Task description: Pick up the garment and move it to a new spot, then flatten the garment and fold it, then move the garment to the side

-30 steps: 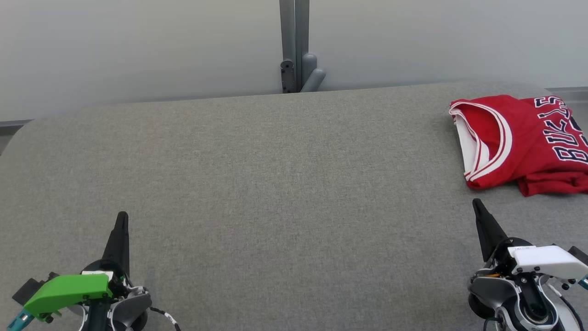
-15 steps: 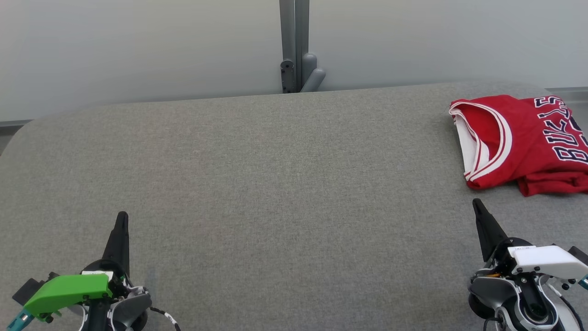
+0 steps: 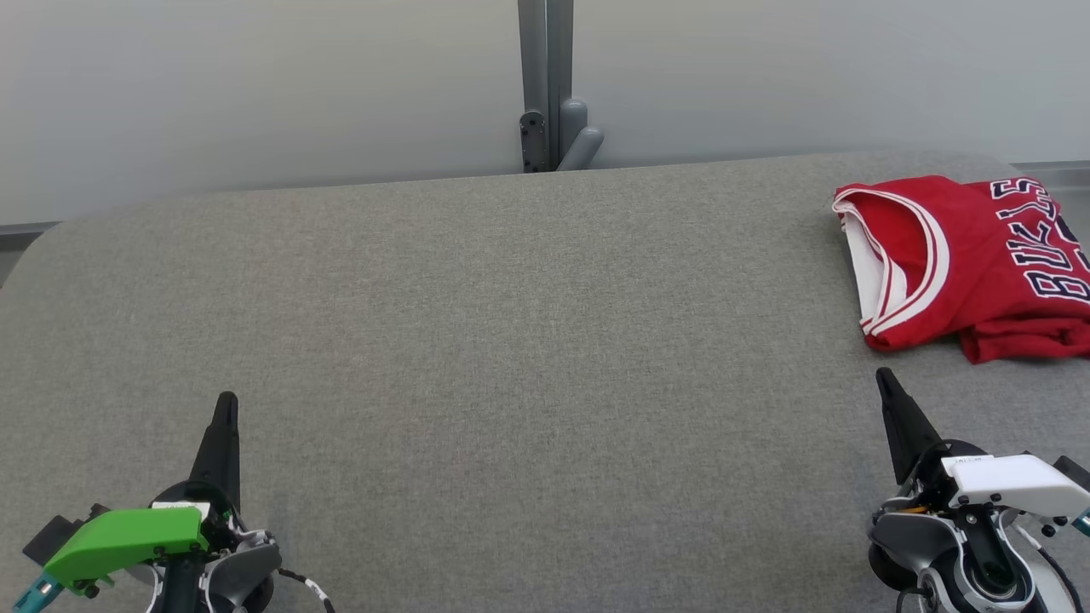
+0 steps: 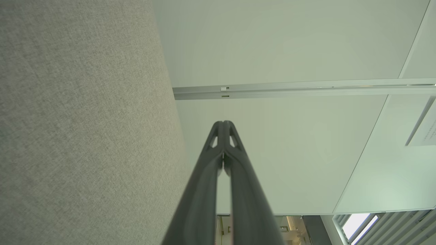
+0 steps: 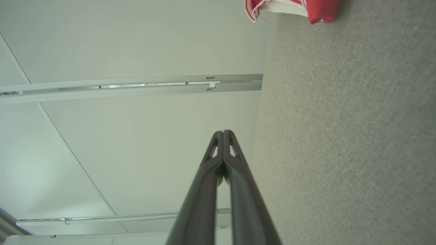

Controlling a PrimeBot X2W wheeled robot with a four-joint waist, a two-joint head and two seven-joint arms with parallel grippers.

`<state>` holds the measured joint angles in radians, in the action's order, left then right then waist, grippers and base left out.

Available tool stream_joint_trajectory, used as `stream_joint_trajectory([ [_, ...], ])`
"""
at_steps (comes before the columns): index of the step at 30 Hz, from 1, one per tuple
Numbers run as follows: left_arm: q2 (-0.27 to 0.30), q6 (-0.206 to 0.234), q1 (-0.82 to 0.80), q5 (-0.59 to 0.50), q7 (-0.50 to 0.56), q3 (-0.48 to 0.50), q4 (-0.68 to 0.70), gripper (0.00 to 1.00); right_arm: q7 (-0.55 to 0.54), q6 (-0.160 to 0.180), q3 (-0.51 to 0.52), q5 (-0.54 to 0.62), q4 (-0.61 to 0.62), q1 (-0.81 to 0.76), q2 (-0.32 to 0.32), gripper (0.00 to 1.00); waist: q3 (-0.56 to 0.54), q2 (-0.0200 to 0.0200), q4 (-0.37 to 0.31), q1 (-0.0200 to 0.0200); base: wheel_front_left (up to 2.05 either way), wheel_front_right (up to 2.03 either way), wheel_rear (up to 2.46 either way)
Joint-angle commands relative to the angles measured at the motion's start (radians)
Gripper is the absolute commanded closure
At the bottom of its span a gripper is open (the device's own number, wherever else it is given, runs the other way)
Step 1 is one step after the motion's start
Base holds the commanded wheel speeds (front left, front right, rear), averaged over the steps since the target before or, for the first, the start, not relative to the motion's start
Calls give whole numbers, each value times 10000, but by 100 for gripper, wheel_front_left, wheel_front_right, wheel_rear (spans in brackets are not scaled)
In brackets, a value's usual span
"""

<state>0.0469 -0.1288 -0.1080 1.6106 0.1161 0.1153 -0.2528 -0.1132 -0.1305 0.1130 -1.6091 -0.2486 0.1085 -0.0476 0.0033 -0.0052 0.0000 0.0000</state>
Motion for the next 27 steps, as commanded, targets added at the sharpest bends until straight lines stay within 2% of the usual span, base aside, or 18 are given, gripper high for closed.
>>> stream_joint_trajectory([
  [1,62,-36,-134,35,31,20,48,100,-15,-4,-15,-69,-11,97,-50,100,0,52,0,0,0,0,0],
  [27,60,-36,-134,35,30,18,49,100,-15,-4,-14,-69,-11,98,-50,100,0,52,0,0,0,0,0],
])
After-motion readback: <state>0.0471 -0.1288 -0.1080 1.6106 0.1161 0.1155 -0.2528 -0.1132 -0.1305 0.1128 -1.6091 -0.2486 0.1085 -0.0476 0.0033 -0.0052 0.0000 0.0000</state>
